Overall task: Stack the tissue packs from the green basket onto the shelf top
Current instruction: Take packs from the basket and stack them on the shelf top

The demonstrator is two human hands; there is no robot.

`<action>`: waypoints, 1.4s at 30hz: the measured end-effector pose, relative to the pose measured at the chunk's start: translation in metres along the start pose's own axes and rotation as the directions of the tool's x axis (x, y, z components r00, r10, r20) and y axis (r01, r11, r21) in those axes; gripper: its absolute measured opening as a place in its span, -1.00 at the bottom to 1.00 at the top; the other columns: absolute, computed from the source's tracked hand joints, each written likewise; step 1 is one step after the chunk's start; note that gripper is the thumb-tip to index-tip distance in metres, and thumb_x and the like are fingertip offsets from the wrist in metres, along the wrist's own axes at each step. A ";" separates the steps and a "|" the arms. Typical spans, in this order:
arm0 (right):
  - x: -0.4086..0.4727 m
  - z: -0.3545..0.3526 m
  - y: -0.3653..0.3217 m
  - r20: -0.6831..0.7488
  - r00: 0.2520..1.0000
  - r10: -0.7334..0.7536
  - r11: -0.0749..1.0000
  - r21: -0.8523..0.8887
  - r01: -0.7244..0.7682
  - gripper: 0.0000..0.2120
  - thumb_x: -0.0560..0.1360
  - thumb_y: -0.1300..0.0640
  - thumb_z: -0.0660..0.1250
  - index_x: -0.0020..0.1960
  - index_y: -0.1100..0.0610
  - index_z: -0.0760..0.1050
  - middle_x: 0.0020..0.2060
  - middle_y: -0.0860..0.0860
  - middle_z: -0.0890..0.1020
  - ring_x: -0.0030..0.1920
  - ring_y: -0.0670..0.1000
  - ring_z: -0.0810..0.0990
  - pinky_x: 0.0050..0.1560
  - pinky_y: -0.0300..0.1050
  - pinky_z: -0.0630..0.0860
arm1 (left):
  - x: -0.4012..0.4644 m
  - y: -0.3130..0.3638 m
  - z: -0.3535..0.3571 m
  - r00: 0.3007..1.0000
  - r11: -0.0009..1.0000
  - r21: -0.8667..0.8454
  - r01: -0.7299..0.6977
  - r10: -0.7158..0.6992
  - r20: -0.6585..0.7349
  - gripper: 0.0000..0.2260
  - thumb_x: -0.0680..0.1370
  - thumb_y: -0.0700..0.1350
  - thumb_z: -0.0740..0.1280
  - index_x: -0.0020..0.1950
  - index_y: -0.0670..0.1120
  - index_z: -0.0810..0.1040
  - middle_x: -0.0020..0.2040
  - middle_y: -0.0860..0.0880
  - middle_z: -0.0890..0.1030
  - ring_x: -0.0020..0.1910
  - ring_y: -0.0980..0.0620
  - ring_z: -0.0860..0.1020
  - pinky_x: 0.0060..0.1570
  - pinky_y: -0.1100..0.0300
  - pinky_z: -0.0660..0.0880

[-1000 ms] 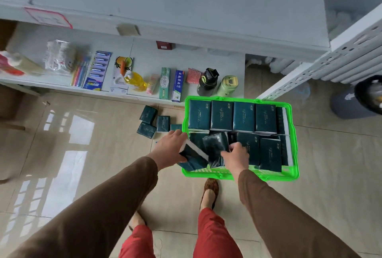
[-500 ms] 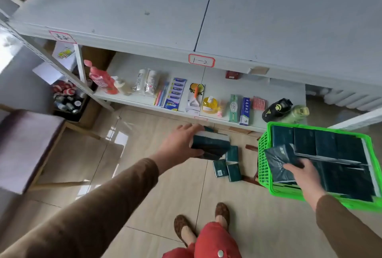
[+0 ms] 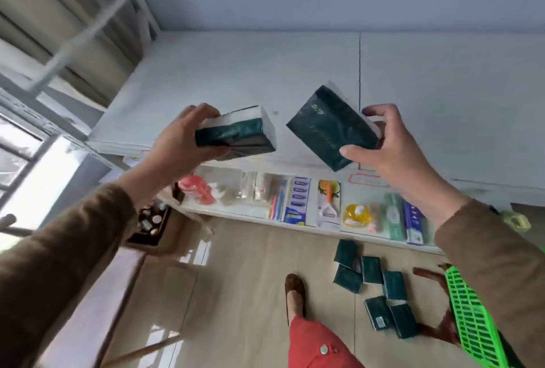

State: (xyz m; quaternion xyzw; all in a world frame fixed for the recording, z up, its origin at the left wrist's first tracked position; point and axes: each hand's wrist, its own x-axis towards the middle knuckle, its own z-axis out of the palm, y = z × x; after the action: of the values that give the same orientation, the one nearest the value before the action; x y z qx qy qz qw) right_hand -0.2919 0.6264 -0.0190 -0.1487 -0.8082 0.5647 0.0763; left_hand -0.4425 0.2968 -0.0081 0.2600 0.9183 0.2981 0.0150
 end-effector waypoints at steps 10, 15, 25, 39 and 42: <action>0.270 0.155 -0.045 -0.064 0.997 -0.034 0.986 0.162 0.044 -0.52 0.34 0.16 0.57 0.15 0.09 0.41 -0.08 0.07 0.55 -0.14 -0.05 0.51 -0.08 -0.11 0.51 | 0.226 -0.173 -0.086 0.990 0.952 0.282 0.123 -0.097 -0.104 -0.55 0.35 -0.06 0.60 0.18 -0.07 0.58 0.12 -0.14 0.52 0.16 -0.20 0.44 0.18 -0.02 0.41; 0.374 0.221 -0.049 -0.132 0.991 -0.033 0.995 0.093 0.046 -0.57 0.31 0.18 0.56 0.03 0.10 0.38 -0.32 -0.14 0.35 -0.42 -0.24 0.35 -0.35 -0.34 0.30 | 0.335 -0.245 -0.108 0.997 0.947 0.314 0.074 -0.078 0.001 -0.68 0.37 -0.07 0.58 -0.04 0.02 0.47 -0.10 0.02 0.52 -0.09 -0.07 0.52 -0.15 0.05 0.45; 0.487 0.297 -0.056 -0.158 0.985 -0.075 0.996 0.037 0.081 -0.57 0.36 0.24 0.54 0.02 0.12 0.30 -0.28 -0.11 0.33 -0.31 -0.13 0.32 -0.29 -0.37 0.36 | 0.457 -0.309 -0.114 0.988 0.878 0.466 -0.110 0.045 0.148 -0.66 0.38 -0.02 0.56 0.01 0.02 0.46 -0.10 -0.01 0.54 -0.08 -0.05 0.49 -0.20 0.04 0.45; 0.531 0.337 -0.062 -0.353 0.934 -0.056 0.990 -0.139 0.007 -0.54 0.42 0.17 0.52 0.17 0.21 0.35 0.12 0.10 0.49 0.09 0.10 0.53 0.14 0.06 0.53 | 0.486 -0.330 -0.109 0.972 0.711 0.670 -0.214 0.225 0.071 -0.54 0.38 0.03 0.54 0.13 -0.09 0.42 0.08 -0.16 0.54 0.11 -0.22 0.38 0.00 -0.09 0.43; 0.533 0.344 -0.062 -0.335 0.942 -0.039 0.976 -0.217 -0.036 -0.60 0.46 0.19 0.48 0.17 0.23 0.36 0.14 0.12 0.47 0.08 0.13 0.53 0.13 0.08 0.51 | 0.489 -0.331 -0.106 0.964 0.640 0.733 -0.231 0.254 0.082 -0.56 0.39 0.02 0.53 0.12 -0.13 0.43 0.08 -0.20 0.54 0.11 -0.23 0.38 -0.01 -0.09 0.39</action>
State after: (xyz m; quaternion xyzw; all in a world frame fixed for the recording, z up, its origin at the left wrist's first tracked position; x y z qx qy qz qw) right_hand -0.9045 0.4746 -0.1054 -0.2500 -0.8408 0.4380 0.1968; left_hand -1.0395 0.2504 -0.0424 0.3602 0.9169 -0.0940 -0.1441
